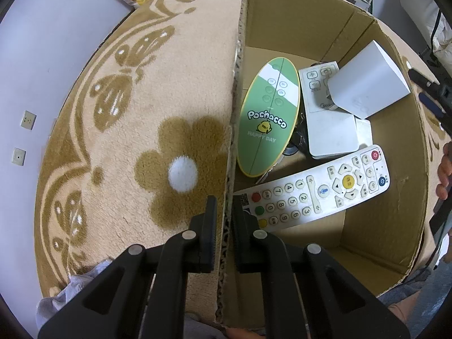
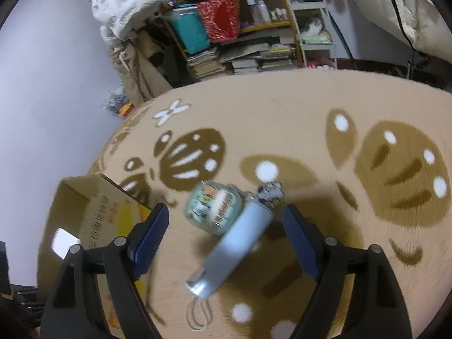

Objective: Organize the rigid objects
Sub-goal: 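Move the right gripper back over the light-blue power bank, then grasp the light-blue power bank with the right gripper and lift it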

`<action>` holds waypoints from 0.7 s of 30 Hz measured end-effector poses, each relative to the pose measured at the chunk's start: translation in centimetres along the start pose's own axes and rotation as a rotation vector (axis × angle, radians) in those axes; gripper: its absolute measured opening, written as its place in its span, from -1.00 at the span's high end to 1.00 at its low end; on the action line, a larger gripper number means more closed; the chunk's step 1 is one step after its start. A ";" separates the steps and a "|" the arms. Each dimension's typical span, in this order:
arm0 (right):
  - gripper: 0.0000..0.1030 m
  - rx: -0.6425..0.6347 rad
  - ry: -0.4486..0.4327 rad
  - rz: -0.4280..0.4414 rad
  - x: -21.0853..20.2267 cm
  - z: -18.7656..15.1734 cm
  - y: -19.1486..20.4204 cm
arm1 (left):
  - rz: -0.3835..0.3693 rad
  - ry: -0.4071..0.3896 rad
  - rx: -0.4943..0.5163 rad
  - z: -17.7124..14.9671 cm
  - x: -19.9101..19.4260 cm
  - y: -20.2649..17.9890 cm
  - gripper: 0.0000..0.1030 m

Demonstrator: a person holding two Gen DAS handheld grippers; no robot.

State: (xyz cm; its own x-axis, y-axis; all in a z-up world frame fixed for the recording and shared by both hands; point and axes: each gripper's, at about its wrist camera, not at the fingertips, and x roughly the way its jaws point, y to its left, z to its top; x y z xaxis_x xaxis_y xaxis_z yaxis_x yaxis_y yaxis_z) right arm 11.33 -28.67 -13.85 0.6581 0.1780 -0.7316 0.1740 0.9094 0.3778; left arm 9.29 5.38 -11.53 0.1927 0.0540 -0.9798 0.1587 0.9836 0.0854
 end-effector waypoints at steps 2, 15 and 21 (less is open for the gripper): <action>-0.69 0.002 0.018 -0.002 0.6 -0.6 -0.2 | 0.002 0.000 0.003 0.0 0.0 -0.1 0.85; -0.15 -0.033 0.068 -0.057 3.4 -2.3 0.0 | 0.009 0.003 0.009 0.3 0.1 -0.2 0.86; -0.13 -0.052 0.067 -0.090 3.8 -2.7 0.3 | 0.010 0.003 0.007 0.5 0.1 -0.3 0.86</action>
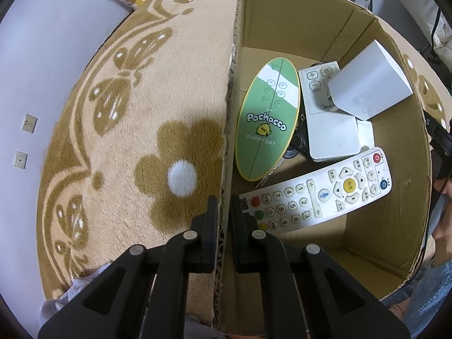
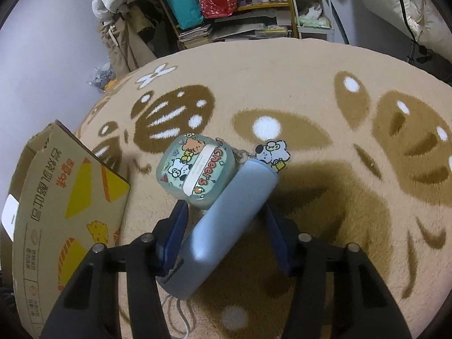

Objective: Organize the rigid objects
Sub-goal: 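Grasp the light-blue power bank with the right gripper and lift it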

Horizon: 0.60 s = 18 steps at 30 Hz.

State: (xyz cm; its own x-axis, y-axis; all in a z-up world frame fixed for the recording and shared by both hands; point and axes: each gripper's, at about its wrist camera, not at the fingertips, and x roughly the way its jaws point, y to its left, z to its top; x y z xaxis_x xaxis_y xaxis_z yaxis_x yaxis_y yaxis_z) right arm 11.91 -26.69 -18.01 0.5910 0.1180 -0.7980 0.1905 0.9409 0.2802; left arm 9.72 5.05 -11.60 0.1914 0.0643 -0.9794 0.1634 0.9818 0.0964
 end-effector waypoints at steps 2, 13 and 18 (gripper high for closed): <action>-0.13 -0.007 -0.002 -0.008 0.0 -0.1 0.1 | 0.001 -0.001 0.001 0.0 0.0 0.0 0.86; 0.12 -0.038 -0.008 -0.063 -0.2 -0.5 0.0 | 0.005 -0.001 0.003 0.0 -0.1 0.0 0.85; 0.18 -0.029 -0.013 -0.065 -0.2 -0.6 -0.1 | 0.005 -0.001 0.003 0.0 -0.1 -0.1 0.84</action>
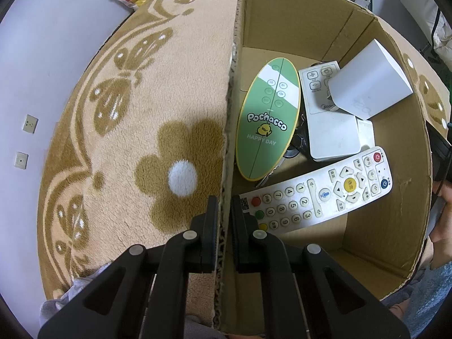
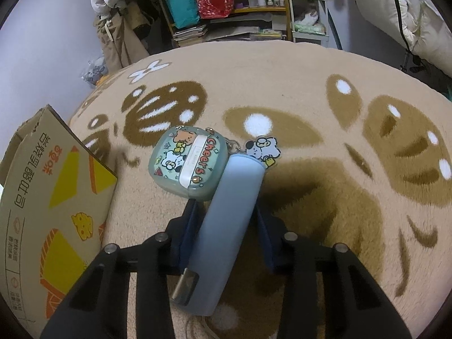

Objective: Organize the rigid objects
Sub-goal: 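Grasp the light-blue power bank with the right gripper and lift it, then carry the power bank into the box and release it on the remote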

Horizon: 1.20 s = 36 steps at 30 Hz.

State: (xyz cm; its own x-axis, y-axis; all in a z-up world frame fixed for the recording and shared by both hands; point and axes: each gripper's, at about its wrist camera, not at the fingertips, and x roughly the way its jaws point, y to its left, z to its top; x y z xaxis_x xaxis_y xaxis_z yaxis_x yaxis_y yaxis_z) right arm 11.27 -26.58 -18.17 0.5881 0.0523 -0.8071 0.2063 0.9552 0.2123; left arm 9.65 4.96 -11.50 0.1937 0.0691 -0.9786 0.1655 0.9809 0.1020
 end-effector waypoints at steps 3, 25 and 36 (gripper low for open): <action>0.20 0.000 -0.003 -0.007 0.0 -0.1 0.1 | 0.002 -0.001 0.003 0.0 0.0 0.0 0.85; 0.43 -0.029 -0.221 0.119 -10.6 1.4 3.9 | -0.013 -0.001 -0.006 0.0 0.0 0.3 0.85; 0.44 -0.257 -0.200 0.348 -12.5 -1.3 13.0 | -0.018 -0.001 -0.009 0.0 0.1 0.4 0.84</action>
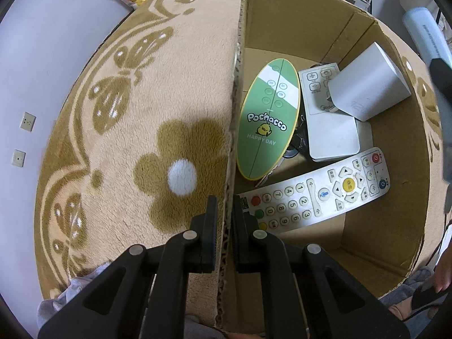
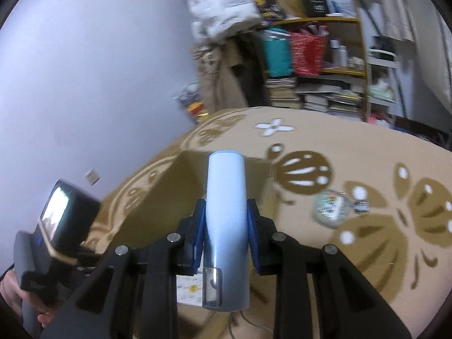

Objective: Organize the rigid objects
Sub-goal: 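Carry the power bank into the box and release it on the remote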

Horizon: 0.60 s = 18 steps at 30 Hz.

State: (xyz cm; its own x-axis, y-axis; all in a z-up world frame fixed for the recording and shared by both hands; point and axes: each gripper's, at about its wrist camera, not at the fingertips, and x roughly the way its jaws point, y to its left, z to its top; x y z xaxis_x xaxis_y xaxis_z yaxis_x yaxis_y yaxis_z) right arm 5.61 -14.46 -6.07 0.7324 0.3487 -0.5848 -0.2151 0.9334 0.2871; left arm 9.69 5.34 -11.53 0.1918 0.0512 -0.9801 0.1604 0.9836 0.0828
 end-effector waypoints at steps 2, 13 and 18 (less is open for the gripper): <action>0.44 -0.023 0.018 0.015 0.2 -0.7 0.8 | -0.001 0.000 -0.001 -0.1 0.0 0.0 0.84; 0.42 -0.046 0.057 0.020 1.1 -1.8 1.3 | -0.003 0.000 -0.002 -0.1 0.1 0.1 0.84; 0.35 -0.078 0.054 0.043 1.0 -1.1 1.9 | -0.002 0.000 -0.001 -0.1 0.1 0.1 0.84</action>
State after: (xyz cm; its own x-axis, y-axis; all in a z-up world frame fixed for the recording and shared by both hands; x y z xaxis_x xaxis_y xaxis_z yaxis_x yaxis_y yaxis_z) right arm 5.17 -12.22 -6.93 0.6855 0.3910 -0.6141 -0.2969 0.9203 0.2547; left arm 9.64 5.43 -11.61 0.1915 0.0490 -0.9803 0.1598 0.9839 0.0804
